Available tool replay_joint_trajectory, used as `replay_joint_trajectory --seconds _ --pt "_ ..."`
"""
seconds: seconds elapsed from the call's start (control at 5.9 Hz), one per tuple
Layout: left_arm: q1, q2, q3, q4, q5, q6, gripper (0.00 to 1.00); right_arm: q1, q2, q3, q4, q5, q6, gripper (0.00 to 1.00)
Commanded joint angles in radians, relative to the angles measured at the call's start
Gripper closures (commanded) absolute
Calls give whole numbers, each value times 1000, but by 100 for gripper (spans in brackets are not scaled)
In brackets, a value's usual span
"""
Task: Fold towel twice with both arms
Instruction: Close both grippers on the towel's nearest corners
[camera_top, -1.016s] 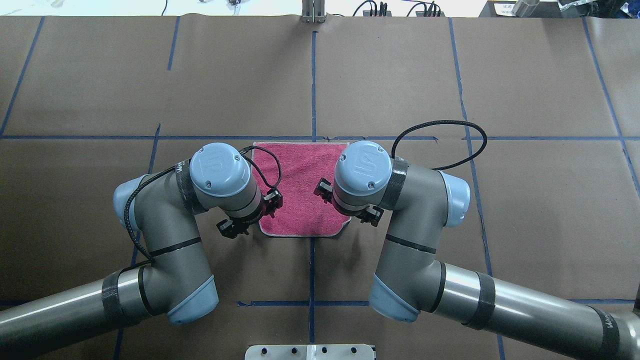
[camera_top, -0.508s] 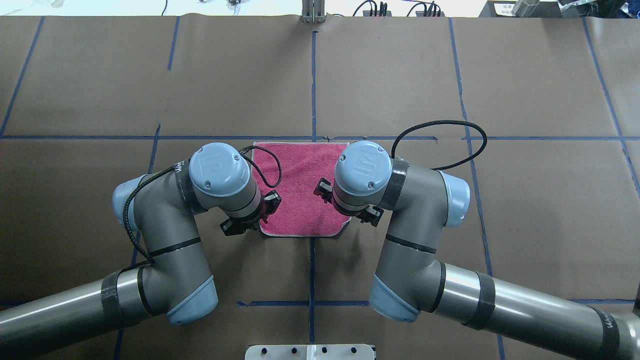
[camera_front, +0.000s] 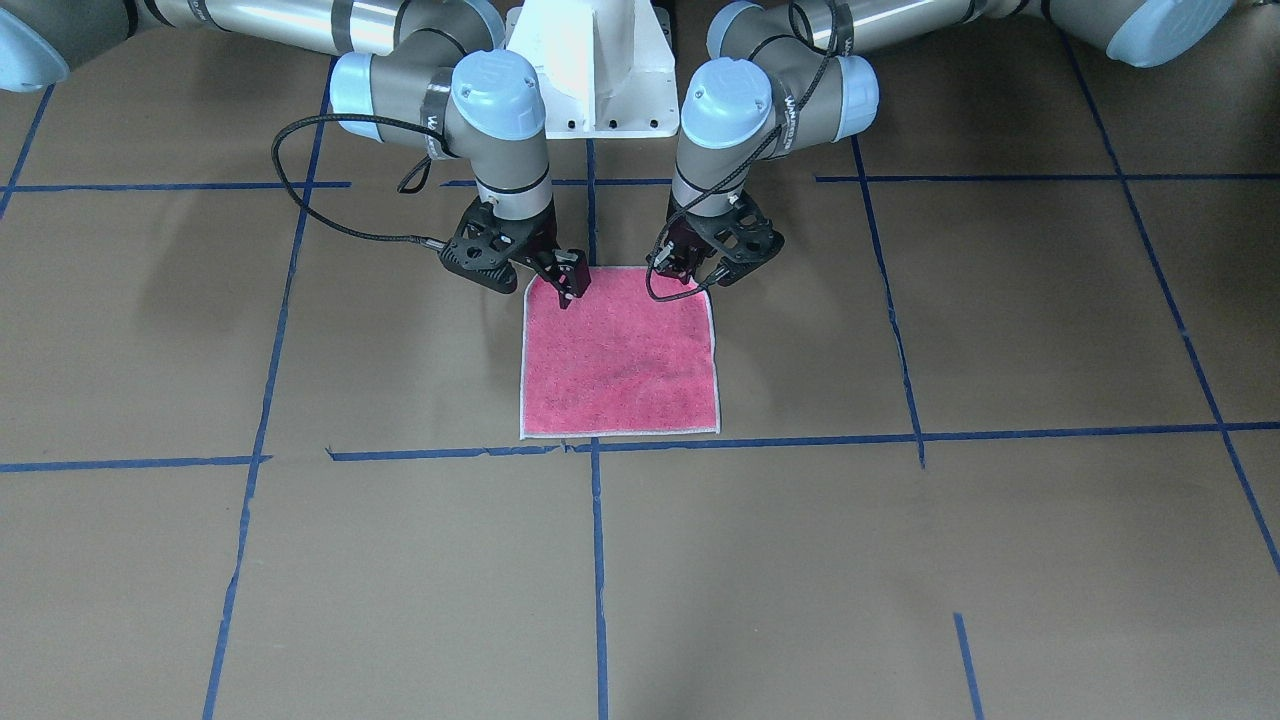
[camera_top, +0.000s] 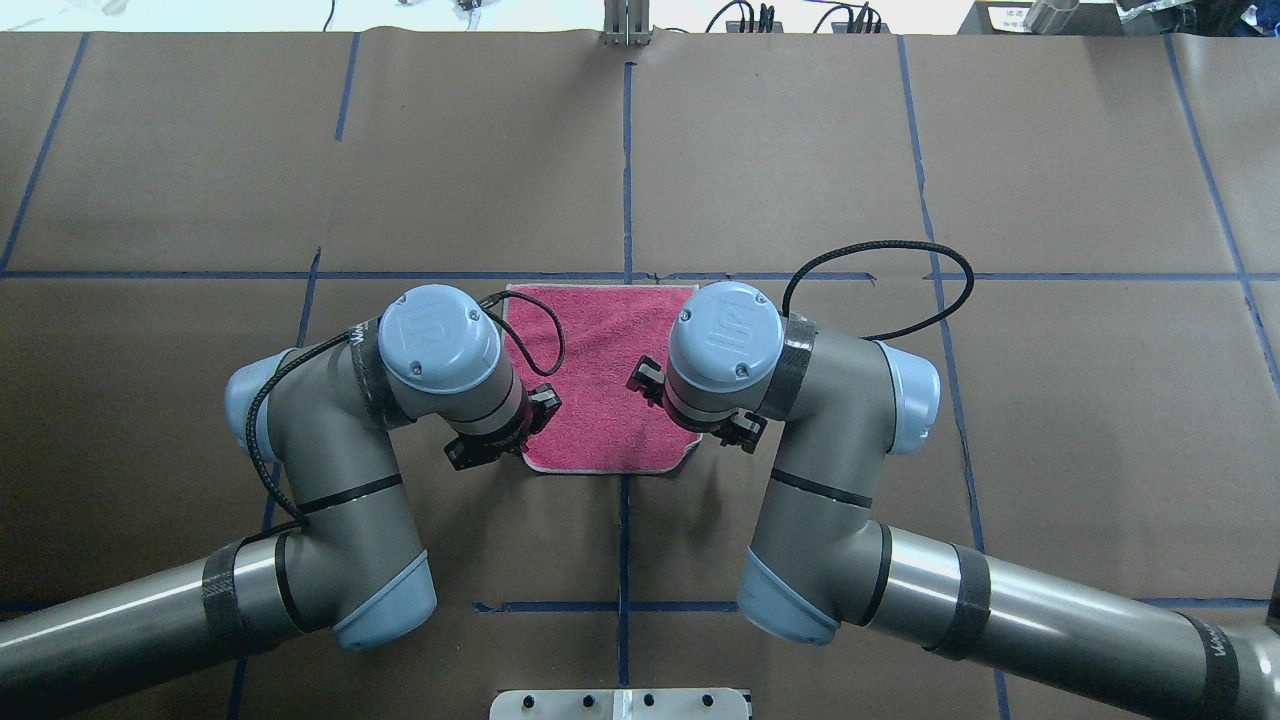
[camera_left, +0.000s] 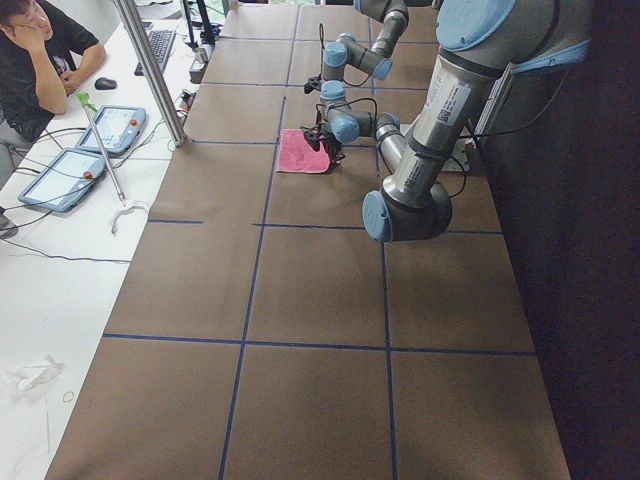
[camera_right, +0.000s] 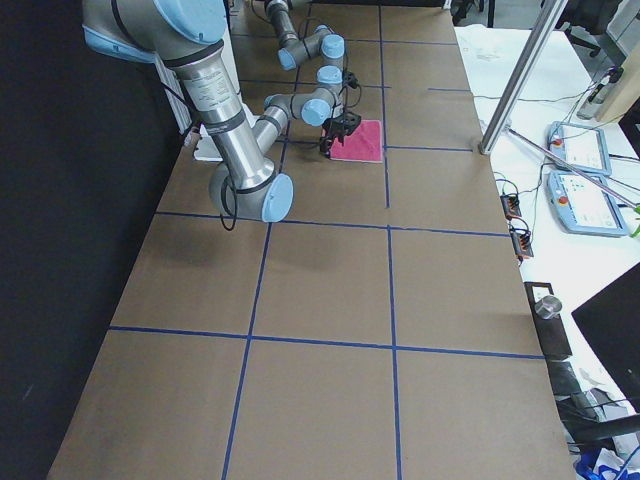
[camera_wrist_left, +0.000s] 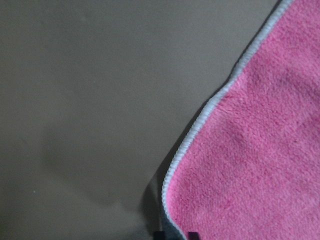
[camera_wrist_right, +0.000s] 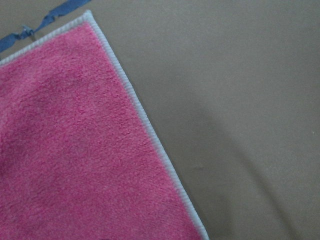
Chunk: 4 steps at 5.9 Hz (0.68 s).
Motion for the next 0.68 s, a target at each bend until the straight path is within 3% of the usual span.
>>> replay_joint_trajectory --seconds 0.0,0.51 --pt "0 0 -6 3 1 0 98 -2 -4 -3 0 0 4 0" --pt "-2 0 -6 3 2 -1 98 -23 -10 -7 21 -2 42 0"
